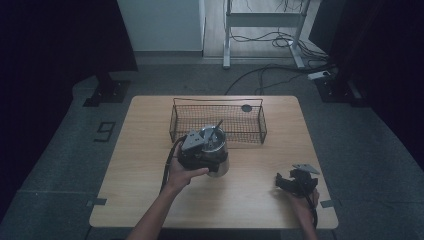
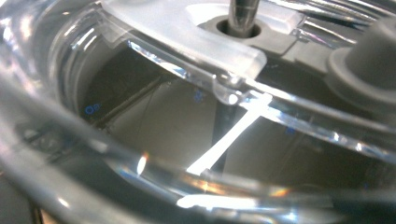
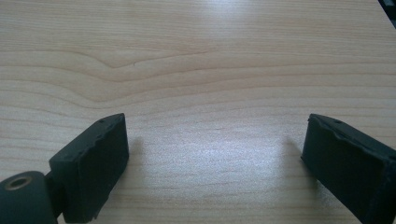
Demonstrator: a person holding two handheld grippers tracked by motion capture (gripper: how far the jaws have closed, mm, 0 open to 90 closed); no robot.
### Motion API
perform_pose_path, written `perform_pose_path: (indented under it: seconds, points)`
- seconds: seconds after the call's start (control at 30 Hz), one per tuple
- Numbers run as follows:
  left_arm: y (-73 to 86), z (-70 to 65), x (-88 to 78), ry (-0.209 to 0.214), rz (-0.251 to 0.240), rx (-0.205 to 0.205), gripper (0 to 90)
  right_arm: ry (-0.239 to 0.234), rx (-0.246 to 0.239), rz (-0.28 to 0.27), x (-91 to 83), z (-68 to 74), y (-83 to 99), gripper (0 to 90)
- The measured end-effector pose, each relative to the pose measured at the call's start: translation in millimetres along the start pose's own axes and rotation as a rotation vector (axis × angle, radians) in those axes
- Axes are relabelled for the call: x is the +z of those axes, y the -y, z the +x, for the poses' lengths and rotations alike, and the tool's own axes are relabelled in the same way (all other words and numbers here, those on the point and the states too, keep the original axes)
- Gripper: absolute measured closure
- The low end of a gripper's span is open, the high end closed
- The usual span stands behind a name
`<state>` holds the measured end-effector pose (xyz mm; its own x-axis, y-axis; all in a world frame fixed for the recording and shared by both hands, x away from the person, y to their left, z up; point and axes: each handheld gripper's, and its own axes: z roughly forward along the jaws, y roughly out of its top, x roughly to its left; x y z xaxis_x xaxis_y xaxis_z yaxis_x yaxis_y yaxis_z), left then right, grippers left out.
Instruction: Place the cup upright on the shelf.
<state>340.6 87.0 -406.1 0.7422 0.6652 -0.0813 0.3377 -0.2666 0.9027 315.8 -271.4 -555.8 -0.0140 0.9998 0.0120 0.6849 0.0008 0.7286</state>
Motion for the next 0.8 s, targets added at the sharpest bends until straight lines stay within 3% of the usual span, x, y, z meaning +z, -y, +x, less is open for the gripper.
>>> perform_pose_path:
  seconds: [0.37,0.8]
  points:
    - [-17.7,4.7,2.2,-0.019,-0.003,0.017,3.8,0.000,0.000,0.002,-0.1,-0.1,-0.1,6.9]
    - [-26.4,17.9,12.9,-0.054,0.005,0.012,3.8,0.000,0.000,0.003,-0.2,-0.1,-0.1,6.9]
